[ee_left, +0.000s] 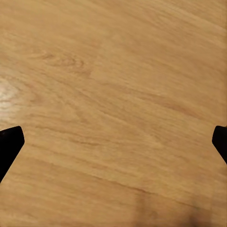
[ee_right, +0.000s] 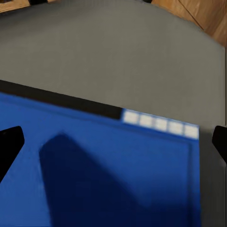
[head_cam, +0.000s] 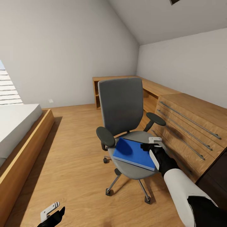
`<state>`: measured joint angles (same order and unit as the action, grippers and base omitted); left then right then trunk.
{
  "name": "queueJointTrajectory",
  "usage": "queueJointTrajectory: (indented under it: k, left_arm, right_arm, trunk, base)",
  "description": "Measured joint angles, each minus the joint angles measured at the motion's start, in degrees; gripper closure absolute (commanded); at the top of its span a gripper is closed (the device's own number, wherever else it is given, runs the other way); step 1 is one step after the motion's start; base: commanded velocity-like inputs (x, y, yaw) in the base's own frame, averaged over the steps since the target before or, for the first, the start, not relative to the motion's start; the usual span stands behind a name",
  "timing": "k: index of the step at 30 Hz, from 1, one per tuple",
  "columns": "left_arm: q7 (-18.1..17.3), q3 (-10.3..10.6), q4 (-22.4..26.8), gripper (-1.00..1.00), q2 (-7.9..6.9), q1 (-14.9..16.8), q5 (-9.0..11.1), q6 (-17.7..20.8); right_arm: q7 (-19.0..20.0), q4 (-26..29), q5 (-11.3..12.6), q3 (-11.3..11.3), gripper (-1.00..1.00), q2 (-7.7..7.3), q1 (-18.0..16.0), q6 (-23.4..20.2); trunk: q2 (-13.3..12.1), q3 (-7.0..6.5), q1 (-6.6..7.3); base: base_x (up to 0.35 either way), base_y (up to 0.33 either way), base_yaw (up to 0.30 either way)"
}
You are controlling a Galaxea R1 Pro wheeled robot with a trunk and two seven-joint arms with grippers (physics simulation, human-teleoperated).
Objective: In the bedroom, organize the workspace by keeping the computer under the desk, ensuring the monitor is on the desk, placing the keyboard on the desk next to the monitor, placing the mouse on the desk next to the keyboard, moving the folder from the swivel chair onto the desk next to the mouse, stacking the notebook on top of the folder with the pen on top of the notebook, and positioning the swivel chair next to the desk.
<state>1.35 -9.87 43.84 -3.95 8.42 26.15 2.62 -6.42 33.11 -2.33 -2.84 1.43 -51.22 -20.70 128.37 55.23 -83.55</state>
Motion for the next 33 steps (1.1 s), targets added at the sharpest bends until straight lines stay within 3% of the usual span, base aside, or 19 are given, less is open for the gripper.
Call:
queueJointTrajectory:
  k: [9, 23, 28, 33]
  left_arm:
    - [-0.1, 0.0, -0.1, -1.00, -0.03, 0.0, 0.1, 0.0]
    - [-0.1, -0.1, -0.1, -1.00, -0.09, 0.0, 0.1, 0.0]
    - [0.0, -0.2, -0.1, -1.00, -0.45, 0.0, 0.1, 0.0]
    - [0.1, -0.2, -0.1, -1.00, -0.76, 0.0, 0.2, 0.0]
  right_arm:
    - [-0.2, 4.9, 0.0, 0.0, -1.00, 0.08, 0.0, 0.0]
    - [0.1, 2.2, 0.3, 0.0, -1.00, 0.39, 0.0, -1.5]
    - [0.1, 1.8, 0.5, 0.0, -1.00, 0.55, 0.0, -7.2]
    - [0.0, 3.2, 0.9, -0.1, -1.00, 0.61, 0.0, -17.5]
  trunk:
    - [0.0, 0.00, 0.03]
    - [0.0, 0.00, 0.03]
    - [0.0, 0.00, 0.02]
    - [0.0, 0.00, 0.00]
  base:
    - [0.173, -0.041, 0.000]
    - [0.323, -0.007, 0.000]
    - [0.250, 0.000, 0.000]
    - [0.037, 0.000, 0.000]
